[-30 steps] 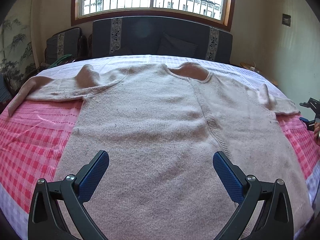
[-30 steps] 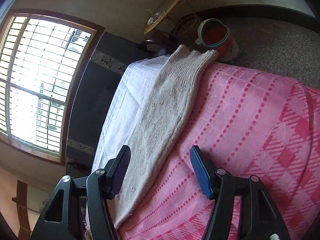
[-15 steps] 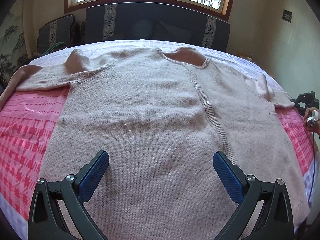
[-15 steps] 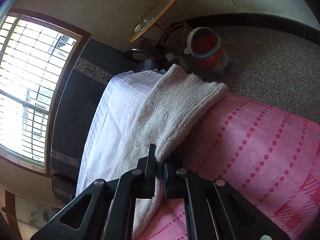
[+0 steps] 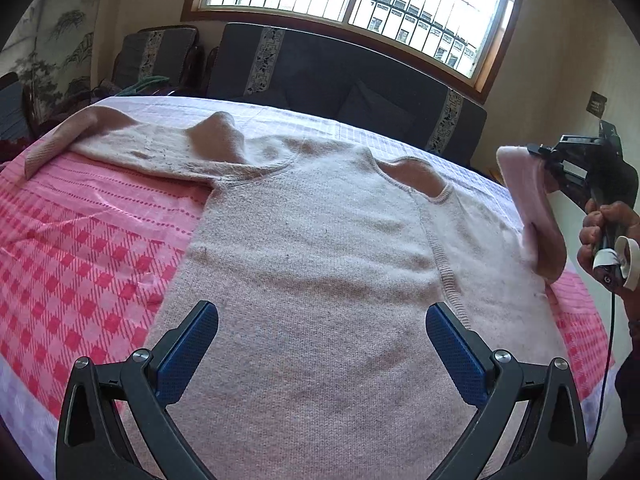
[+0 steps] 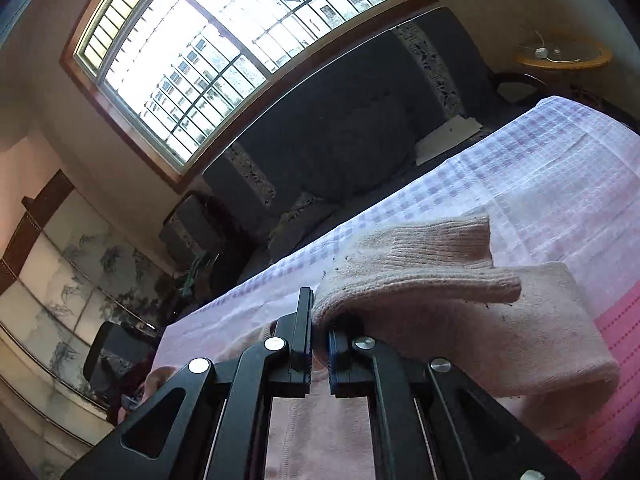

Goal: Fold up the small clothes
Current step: 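Reach the right gripper to the sweater sleeve cuff and close on it, then carry the held sleeve across the sweater body and open the right gripper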

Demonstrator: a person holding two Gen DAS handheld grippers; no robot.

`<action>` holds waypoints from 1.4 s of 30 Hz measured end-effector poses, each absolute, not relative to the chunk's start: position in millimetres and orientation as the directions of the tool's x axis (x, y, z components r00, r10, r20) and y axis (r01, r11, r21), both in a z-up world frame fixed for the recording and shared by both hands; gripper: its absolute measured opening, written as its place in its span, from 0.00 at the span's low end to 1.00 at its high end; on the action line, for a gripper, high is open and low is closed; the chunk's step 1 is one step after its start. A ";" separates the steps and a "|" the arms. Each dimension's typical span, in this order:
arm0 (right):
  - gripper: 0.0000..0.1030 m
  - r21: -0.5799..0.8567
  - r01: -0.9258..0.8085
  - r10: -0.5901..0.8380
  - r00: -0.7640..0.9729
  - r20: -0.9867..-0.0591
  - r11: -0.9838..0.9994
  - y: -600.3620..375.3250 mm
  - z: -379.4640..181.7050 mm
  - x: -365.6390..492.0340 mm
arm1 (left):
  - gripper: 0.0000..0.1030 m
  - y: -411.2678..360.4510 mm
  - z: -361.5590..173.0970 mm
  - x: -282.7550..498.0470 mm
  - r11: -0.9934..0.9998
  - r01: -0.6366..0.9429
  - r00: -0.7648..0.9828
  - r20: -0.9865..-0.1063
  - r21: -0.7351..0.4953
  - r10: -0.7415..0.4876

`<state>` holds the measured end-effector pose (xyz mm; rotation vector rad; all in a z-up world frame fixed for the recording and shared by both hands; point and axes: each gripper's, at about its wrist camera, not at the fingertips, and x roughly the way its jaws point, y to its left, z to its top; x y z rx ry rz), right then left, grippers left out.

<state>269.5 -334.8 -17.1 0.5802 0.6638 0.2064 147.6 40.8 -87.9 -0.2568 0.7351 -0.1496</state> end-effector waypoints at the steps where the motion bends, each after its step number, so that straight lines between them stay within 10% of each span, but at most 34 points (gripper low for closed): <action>1: 0.05 0.562 -0.019 0.381 0.755 -0.534 0.827 -304.3 -27.1 274.3 | 1.00 48.7 -86.2 146.8 0.958 0.040 0.737 -0.639 -0.285 -0.221; 11: 0.16 0.543 -0.152 0.531 0.533 -0.658 0.826 -141.6 -118.1 277.4 | 1.00 104.2 -92.9 144.2 0.940 -0.020 0.735 -0.642 -0.341 -0.218; 16: 0.62 0.694 -0.225 0.678 0.547 -0.491 0.684 -179.6 -100.8 251.0 | 1.00 106.1 -88.3 155.6 0.946 0.006 0.728 -0.647 -0.325 -0.227; 32: 0.64 0.659 0.128 0.517 0.519 -0.681 0.741 -216.5 -115.0 286.0 | 1.00 103.4 -101.4 152.8 0.948 -0.009 0.720 -0.660 -0.317 -0.214; 37: 0.62 0.966 -0.005 0.859 0.458 -0.229 0.260 -185.2 -106.0 295.2 | 1.00 104.8 -102.5 149.2 0.940 -0.004 0.730 -0.643 -0.340 -0.230; 42: 0.64 0.748 -0.100 0.649 0.580 -0.492 0.657 -195.8 -63.6 276.4 | 1.00 112.8 -107.0 150.1 0.925 -0.029 0.719 -0.651 -0.379 -0.244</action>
